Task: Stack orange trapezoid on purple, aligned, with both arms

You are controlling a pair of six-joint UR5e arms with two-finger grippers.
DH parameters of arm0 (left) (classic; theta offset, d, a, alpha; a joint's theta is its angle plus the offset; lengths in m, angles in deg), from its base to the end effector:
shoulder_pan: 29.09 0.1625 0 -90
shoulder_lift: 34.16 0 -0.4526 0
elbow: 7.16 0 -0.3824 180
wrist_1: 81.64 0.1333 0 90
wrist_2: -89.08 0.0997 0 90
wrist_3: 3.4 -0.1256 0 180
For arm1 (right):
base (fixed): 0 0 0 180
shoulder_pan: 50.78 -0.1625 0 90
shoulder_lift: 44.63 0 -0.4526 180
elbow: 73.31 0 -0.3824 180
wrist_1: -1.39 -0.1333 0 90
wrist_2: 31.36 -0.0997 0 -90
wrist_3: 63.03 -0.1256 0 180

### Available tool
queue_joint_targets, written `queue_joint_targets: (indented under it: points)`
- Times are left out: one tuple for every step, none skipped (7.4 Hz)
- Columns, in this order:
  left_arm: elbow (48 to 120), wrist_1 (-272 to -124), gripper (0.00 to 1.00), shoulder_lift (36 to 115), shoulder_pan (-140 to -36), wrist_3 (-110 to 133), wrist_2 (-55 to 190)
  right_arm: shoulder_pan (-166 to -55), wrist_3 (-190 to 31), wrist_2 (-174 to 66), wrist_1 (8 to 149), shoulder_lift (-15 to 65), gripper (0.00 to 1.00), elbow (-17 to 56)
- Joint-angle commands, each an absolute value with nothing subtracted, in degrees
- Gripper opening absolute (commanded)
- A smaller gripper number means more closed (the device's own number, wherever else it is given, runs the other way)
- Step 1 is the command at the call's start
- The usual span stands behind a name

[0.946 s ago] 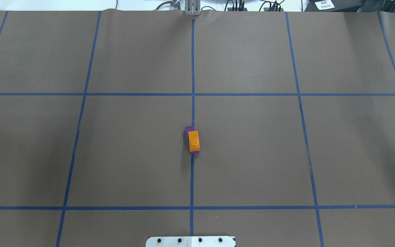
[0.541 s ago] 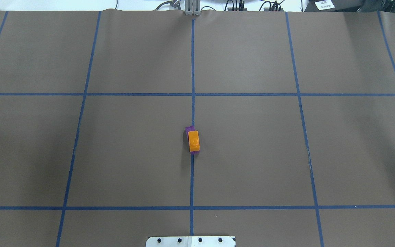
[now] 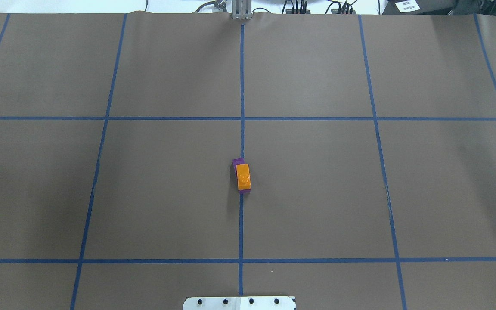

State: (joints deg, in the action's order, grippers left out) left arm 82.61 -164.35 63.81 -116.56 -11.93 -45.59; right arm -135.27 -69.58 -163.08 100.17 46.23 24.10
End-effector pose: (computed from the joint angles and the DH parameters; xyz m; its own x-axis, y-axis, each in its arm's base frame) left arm -0.0210 -0.5435 0.6478 0.6958 0.1847 -0.6941 -0.1490 0.9825 0.1120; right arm 0.0044 -0.4717 0.6690 0.7515 0.0679 0.6562 0.0103 0.9934 -0.1145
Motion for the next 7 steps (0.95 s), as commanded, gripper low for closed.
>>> queue_joint_targets:
  points:
    - [84.6,-162.41,1.0,63.49,-116.63,-10.26,-45.83,-135.59,-69.62,-163.11,100.09,42.74,1.0,19.52]
    - [84.78,-163.63,1.0,60.18,-116.63,-10.69,-46.18,-135.77,-69.79,-163.11,100.17,42.64,1.0,19.5]
    - [86.0,-164.51,1.0,59.89,-116.54,-10.08,-45.93,-135.77,-70.05,-163.11,100.17,42.64,1.0,19.42]
    - [86.1,-164.43,1.0,60.23,-116.46,-9.99,-45.66,-135.77,-70.06,-163.11,100.17,42.73,1.0,19.42]
    - [86.88,-164.6,1.0,59.71,-116.54,-9.99,-45.83,-135.77,-70.06,-163.11,100.17,42.64,1.0,19.5]
    - [86.54,-164.52,1.0,59.8,-116.46,-9.9,-45.92,-135.77,-70.06,-163.11,100.09,42.64,1.0,19.42]
    - [86.54,-164.6,1.0,59.88,-116.45,-9.9,-46.01,-135.77,-69.97,-163.11,100.09,42.64,1.0,19.5]
